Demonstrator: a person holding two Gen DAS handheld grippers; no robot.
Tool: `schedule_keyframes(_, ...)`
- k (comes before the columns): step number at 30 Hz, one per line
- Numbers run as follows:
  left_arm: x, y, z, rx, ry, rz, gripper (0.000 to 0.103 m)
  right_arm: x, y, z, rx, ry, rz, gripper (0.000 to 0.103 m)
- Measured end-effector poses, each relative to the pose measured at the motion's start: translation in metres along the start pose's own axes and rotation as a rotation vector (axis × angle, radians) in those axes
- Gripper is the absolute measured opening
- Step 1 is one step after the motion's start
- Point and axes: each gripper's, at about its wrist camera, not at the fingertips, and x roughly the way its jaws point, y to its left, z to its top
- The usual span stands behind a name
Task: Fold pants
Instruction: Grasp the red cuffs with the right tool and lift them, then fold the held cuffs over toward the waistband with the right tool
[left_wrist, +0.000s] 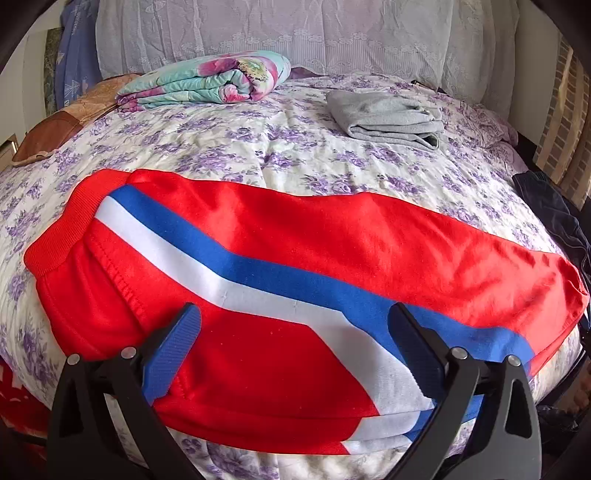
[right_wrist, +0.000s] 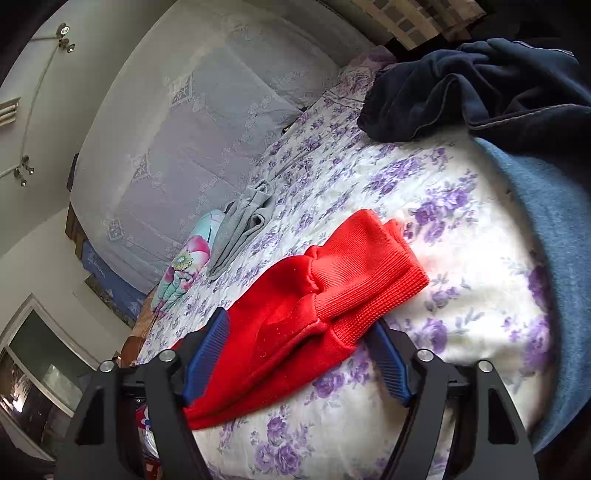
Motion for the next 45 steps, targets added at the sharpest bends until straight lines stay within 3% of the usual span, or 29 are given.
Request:
schedule_keyframes(2, -0.003, 0.005, 0.001, -0.013, -0.008, -0.003, 0.099, 0.012, 0.001, 0.003, 0.002, 0.057, 0.054, 0.018)
schedule_keyframes(4, -0.007, 0.01, 0.001, -0.026, -0.017, -0.006, 0.099, 0.009, 0.013, 0.005, -0.031, 0.03, 0.022, 0.018)
schedule_keyframes(5, -0.01, 0.014, 0.002, -0.035, -0.021, -0.01, 0.099, 0.006, 0.031, 0.007, -0.106, 0.014, -0.014, 0.017)
schedule_keyframes(10, -0.032, 0.036, 0.006, -0.097, -0.052, -0.032, 0.099, 0.011, 0.172, 0.003, -0.61, -0.006, -0.043, 0.017)
schedule_keyframes(14, -0.05, 0.057, 0.003, -0.158, -0.09, -0.024, 0.099, 0.063, 0.268, -0.044, -0.957, 0.127, 0.049, 0.018)
schedule_keyframes(17, -0.055, 0.072, -0.004, -0.207, -0.097, 0.0, 0.099, 0.12, 0.295, -0.11, -1.167, 0.308, 0.044, 0.018)
schedule_keyframes(19, -0.054, 0.083, -0.009, -0.244, -0.082, 0.001, 0.099, 0.159, 0.288, -0.159, -1.288, 0.419, -0.023, 0.021)
schedule_keyframes(20, -0.053, 0.088, -0.011, -0.261, -0.071, -0.001, 0.099, 0.165, 0.283, -0.176, -1.34, 0.408, -0.057, 0.023)
schedule_keyframes(22, -0.051, 0.097, -0.015, -0.288, -0.056, -0.005, 0.099, 0.155, 0.285, -0.191, -1.427, 0.305, -0.066, 0.029)
schedule_keyframes(24, -0.048, 0.102, -0.017, -0.298, -0.048, 0.005, 0.099, 0.143, 0.289, -0.182, -1.384, 0.322, -0.016, 0.041)
schedule_keyframes(28, -0.045, 0.105, -0.017, -0.286, -0.042, 0.014, 0.099, 0.111, 0.287, -0.136, -1.163, 0.362, 0.184, 0.043)
schedule_keyframes(30, -0.043, 0.105, -0.017, -0.286, -0.041, 0.016, 0.099, 0.107, 0.288, -0.124, -1.14, 0.376, 0.201, 0.043)
schedule_keyframes(33, -0.04, 0.104, -0.017, -0.292, -0.036, 0.011, 0.099, 0.114, 0.291, -0.132, -1.237, 0.379, 0.173, 0.044)
schedule_keyframes(37, -0.044, 0.101, -0.019, -0.292, -0.038, 0.001, 0.099, 0.124, 0.283, -0.164, -1.438, 0.393, 0.06, 0.047)
schedule_keyframes(40, -0.047, 0.101, -0.02, -0.292, -0.043, 0.0, 0.099, 0.117, 0.269, -0.167, -1.5, 0.325, -0.062, 0.066)
schedule_keyframes(42, -0.048, 0.101, -0.02, -0.293, -0.04, -0.005, 0.099, 0.11, 0.258, -0.165, -1.516, 0.298, -0.126, 0.068)
schedule_keyframes(45, -0.046, 0.099, -0.019, -0.291, -0.03, -0.011, 0.099, 0.092, 0.245, -0.161, -1.508, 0.297, -0.15, 0.068)
